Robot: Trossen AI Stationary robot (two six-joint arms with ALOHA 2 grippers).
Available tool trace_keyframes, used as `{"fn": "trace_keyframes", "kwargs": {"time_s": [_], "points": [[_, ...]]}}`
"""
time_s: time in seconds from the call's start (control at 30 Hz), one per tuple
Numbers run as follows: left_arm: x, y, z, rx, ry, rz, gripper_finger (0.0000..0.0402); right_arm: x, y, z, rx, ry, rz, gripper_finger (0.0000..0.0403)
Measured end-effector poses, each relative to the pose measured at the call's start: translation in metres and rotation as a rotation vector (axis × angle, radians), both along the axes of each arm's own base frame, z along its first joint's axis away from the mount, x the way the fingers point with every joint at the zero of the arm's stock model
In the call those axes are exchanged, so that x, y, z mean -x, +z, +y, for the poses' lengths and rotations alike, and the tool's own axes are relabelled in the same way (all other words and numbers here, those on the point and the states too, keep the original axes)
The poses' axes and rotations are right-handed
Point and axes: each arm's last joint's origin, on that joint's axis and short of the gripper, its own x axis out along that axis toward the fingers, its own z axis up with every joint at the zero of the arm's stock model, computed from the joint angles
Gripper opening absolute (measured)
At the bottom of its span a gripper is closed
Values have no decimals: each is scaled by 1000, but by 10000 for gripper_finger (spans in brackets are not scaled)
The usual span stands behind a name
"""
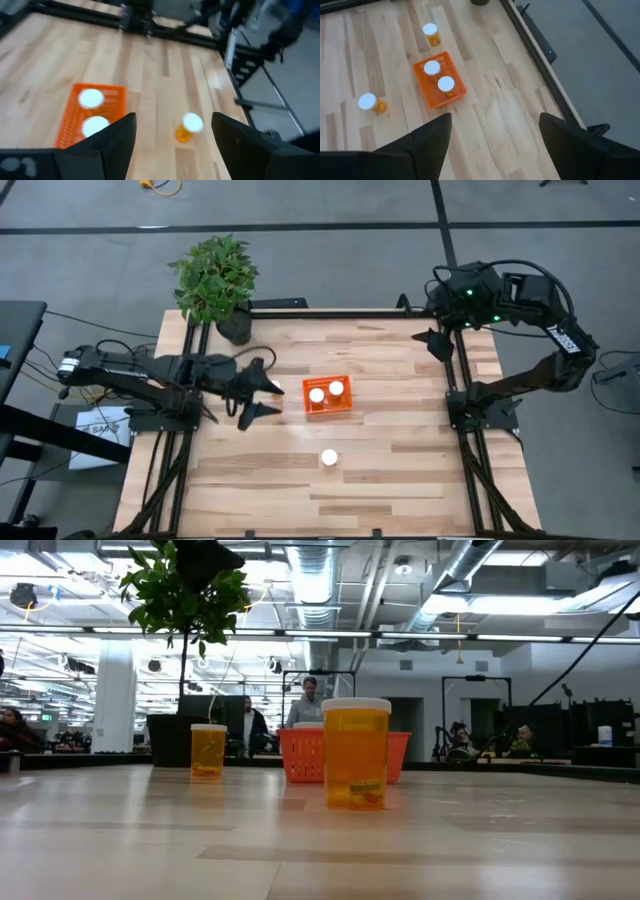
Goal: Pick and place pill bottles into a basket
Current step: Put the orange pill bottle into the orange bin
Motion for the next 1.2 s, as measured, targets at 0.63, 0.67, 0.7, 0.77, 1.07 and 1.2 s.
{"fn": "trace_keyframes", "kwargs": {"time_s": [0.63, 0.67, 0.7, 0.77, 1.07, 1.2], "points": [[-62, -39, -69, -127, -14, 158, 249, 28, 7, 3, 104, 59, -6, 296], [-68, -39, -70, -134, -10, 176, 249, 29, 6, 3, 108, 61, 2, 296], [-75, -38, -73, -137, -10, 188, 249, 30, 6, 3, 113, 65, 10, 296], [-87, -36, -77, -150, -12, 228, 249, 33, 6, 3, 120, 70, 19, 296], [-139, -34, -96, -163, -63, 368, 249, 37, 3, 4, 120, 98, 71, 296], [-157, -35, -105, -167, -78, 384, 249, 40, 4, 5, 124, 99, 64, 296]]}}
